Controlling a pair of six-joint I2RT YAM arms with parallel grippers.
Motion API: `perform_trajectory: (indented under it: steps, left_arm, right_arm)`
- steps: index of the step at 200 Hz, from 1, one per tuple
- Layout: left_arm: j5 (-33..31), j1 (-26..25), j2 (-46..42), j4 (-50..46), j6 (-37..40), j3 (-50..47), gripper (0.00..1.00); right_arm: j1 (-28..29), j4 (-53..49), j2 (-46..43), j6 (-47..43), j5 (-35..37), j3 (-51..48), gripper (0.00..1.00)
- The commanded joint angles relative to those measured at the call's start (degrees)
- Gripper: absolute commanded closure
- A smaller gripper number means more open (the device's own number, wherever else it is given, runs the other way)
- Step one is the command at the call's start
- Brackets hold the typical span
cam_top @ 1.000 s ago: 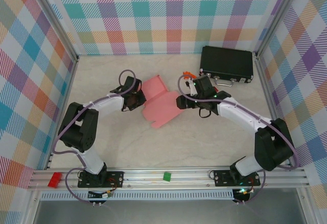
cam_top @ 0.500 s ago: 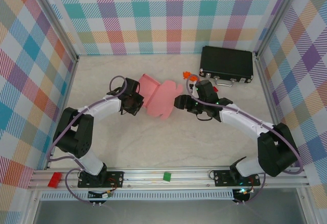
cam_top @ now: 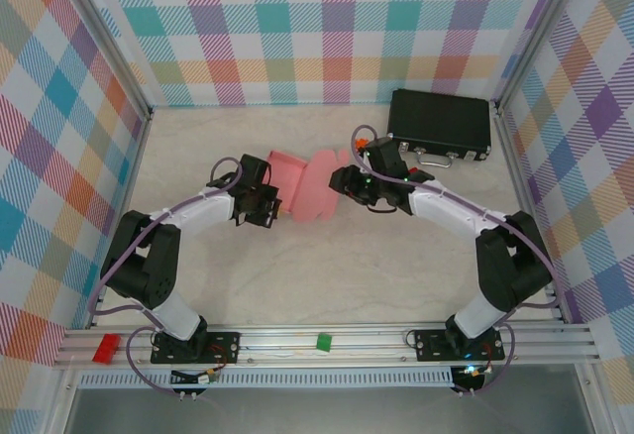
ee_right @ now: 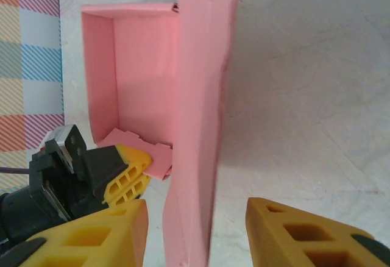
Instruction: Fold the paper box
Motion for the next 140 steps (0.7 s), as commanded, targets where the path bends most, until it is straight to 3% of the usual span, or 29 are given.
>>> perform_trajectory:
  steps: [1, 88, 120, 140]
  left_arm:
    - [2.69, -1.19, -1.21, 0.97, -3.49, -0.87, 1.00]
    - [6.24, -2.30, -0.48, 6.81, -8.61, -3.16, 1.00]
    - [7.16, -2.86, -0.24, 7.60, -9.85, -3.77, 1.00]
    - [7.71, -2.94, -0.05, 8.93, -10.93, -4.45, 0.91]
  right_arm:
    - [0.11, -3.62, 1.26, 0.20, 0.42, 3.03, 0.60]
    - [0.82, -12.29, 3.41, -2.67, 3.85, 8.80, 0.89]
    - [1.68, -19.73, 4.98, -5.64, 7.65, 13.67, 0.92]
    - [2.08, -22.68, 5.75, -6.77, 8.84, 15.85, 0.93]
